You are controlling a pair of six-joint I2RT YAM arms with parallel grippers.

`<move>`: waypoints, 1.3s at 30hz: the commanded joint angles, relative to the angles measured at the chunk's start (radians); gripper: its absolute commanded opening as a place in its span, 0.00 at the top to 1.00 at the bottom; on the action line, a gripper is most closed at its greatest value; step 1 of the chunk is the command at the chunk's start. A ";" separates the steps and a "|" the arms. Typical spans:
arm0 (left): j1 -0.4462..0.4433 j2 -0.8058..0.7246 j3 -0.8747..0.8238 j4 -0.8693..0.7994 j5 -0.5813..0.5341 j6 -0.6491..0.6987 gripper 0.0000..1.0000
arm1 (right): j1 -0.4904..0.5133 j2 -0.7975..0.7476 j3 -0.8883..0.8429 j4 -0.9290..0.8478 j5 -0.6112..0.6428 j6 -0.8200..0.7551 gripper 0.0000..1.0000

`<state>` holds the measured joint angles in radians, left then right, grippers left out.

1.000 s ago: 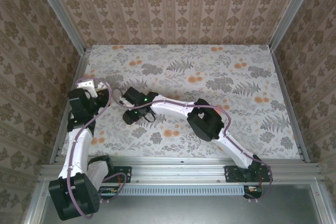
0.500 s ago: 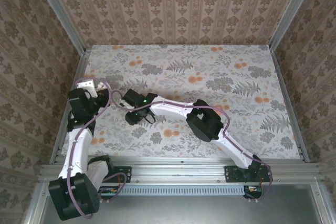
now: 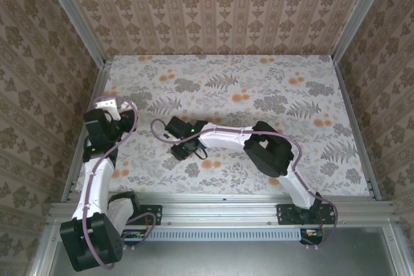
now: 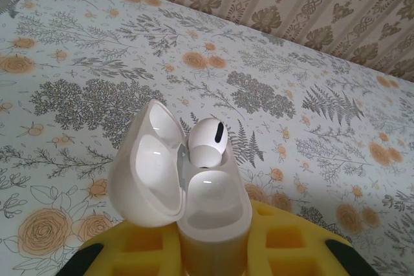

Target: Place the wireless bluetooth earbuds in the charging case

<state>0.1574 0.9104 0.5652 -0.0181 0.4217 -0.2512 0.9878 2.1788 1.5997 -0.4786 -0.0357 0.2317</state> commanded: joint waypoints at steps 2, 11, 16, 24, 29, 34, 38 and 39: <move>-0.023 0.017 -0.004 0.023 0.021 -0.005 0.97 | -0.038 -0.116 -0.163 -0.020 0.072 0.050 0.70; -0.126 0.047 -0.002 0.029 -0.020 -0.003 0.97 | -0.120 -0.313 -0.416 -0.030 0.096 0.067 0.70; -0.194 0.087 0.001 0.059 -0.045 -0.009 0.97 | -0.165 -0.378 -0.458 -0.028 0.027 0.081 0.65; -0.236 0.120 0.018 0.081 -0.058 -0.011 0.97 | -0.220 -0.436 -0.379 -0.106 -0.068 0.133 0.55; -0.235 0.113 0.021 0.070 -0.058 -0.003 0.97 | -0.252 -0.436 -0.296 -0.223 -0.115 0.202 0.56; -0.236 0.111 0.012 0.068 -0.051 -0.001 0.97 | -0.252 -0.490 -0.285 -0.331 -0.126 0.025 0.55; -0.237 0.116 -0.010 0.088 -0.038 -0.022 0.97 | -0.253 -0.526 -0.285 -0.395 -0.054 -0.313 0.55; -0.237 0.115 -0.014 0.090 -0.035 -0.025 0.97 | -0.257 -0.537 -0.291 -0.396 -0.052 -0.398 0.55</move>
<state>-0.0727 1.0325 0.5640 0.0349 0.3695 -0.2546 0.7338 1.6871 1.2949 -0.7780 -0.1204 0.1322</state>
